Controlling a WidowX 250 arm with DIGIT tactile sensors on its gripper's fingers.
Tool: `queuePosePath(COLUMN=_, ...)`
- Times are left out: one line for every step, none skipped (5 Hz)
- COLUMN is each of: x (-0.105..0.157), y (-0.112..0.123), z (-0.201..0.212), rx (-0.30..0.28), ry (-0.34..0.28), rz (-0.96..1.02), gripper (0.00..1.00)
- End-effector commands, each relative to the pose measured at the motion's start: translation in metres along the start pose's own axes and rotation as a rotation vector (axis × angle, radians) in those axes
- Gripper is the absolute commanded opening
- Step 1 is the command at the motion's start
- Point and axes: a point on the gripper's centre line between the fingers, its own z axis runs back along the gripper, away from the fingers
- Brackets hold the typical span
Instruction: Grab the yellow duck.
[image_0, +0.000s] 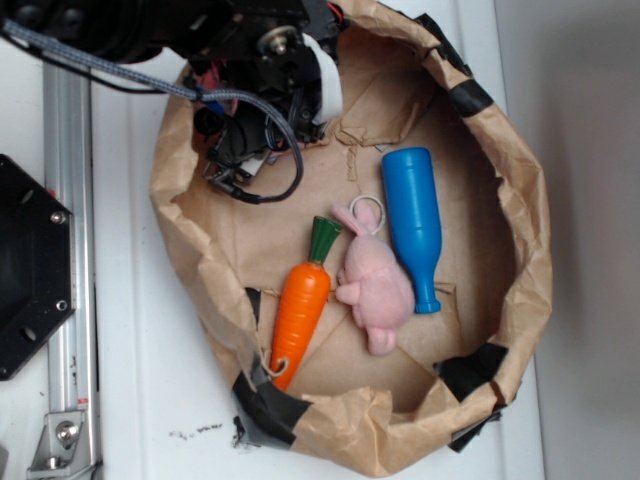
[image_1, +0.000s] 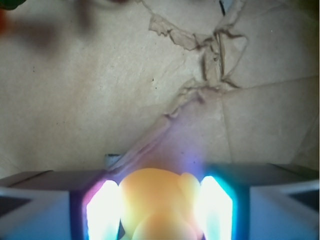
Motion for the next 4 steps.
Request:
queuePosePath(x=0.056, y=-0.021, z=0.112, rx=0.105, ry=-0.25, rz=0.32, gripper=0.0)
queuePosePath(x=0.073, y=-0.03, z=0.142, rx=0.175, ry=-0.301, rz=0.5, gripper=0.0)
queuePosePath(x=0.078, y=-0.032, z=0.145, rx=0.172, ry=-0.255, rz=0.722, gripper=0.0)
queuePosePath(x=0.075, y=-0.032, z=0.141, rx=0.176, ry=-0.265, rz=0.735, gripper=0.0)
